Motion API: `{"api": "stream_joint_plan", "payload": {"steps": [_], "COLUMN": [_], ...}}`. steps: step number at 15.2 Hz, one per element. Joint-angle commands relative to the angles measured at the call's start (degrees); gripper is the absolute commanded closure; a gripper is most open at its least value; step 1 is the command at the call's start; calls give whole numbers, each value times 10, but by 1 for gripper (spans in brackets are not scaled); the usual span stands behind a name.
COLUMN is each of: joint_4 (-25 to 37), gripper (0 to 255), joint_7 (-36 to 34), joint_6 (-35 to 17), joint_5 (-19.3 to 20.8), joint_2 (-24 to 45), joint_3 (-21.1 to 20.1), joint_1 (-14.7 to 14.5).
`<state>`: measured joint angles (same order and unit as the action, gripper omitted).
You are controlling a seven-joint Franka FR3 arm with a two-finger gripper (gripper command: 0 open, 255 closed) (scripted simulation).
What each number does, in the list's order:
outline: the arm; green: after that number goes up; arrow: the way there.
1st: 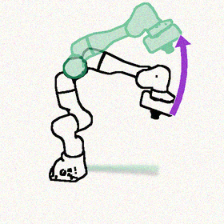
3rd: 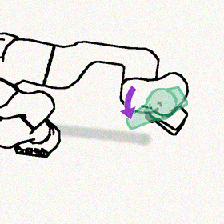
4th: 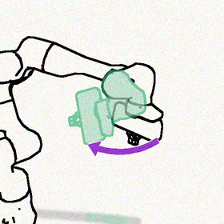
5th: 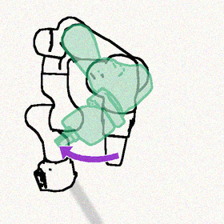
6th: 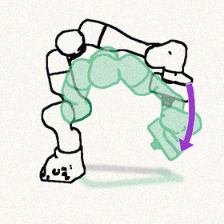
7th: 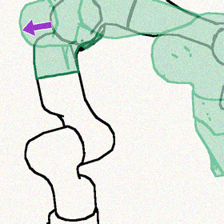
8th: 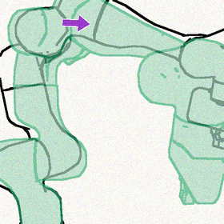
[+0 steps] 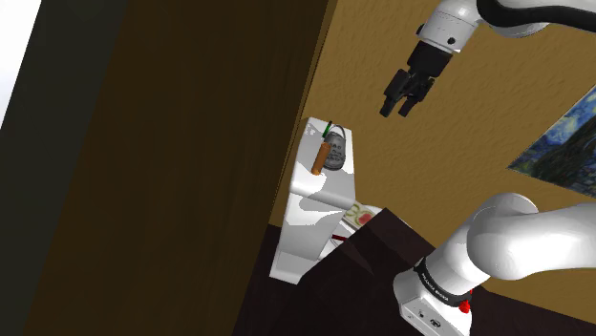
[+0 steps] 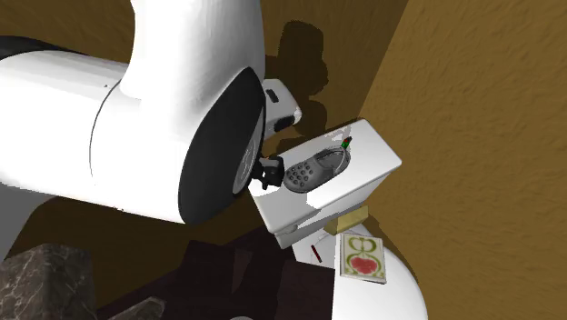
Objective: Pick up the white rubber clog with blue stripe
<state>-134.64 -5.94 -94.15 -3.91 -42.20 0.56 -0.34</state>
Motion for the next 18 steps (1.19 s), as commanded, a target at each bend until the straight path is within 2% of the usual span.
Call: {"api": "stream_joint_plan", "payload": {"steps": [1, 9, 18], "joint_4": [0, -11, 31], "gripper": [0, 0, 0], "joint_7": [0, 34, 65], "joint_6": [0, -125, -248], "joint_5": [0, 39, 67], "joint_2": [0, 114, 273], "joint_3": [0, 34, 72], "joint_1": [0, 28, 55]}}
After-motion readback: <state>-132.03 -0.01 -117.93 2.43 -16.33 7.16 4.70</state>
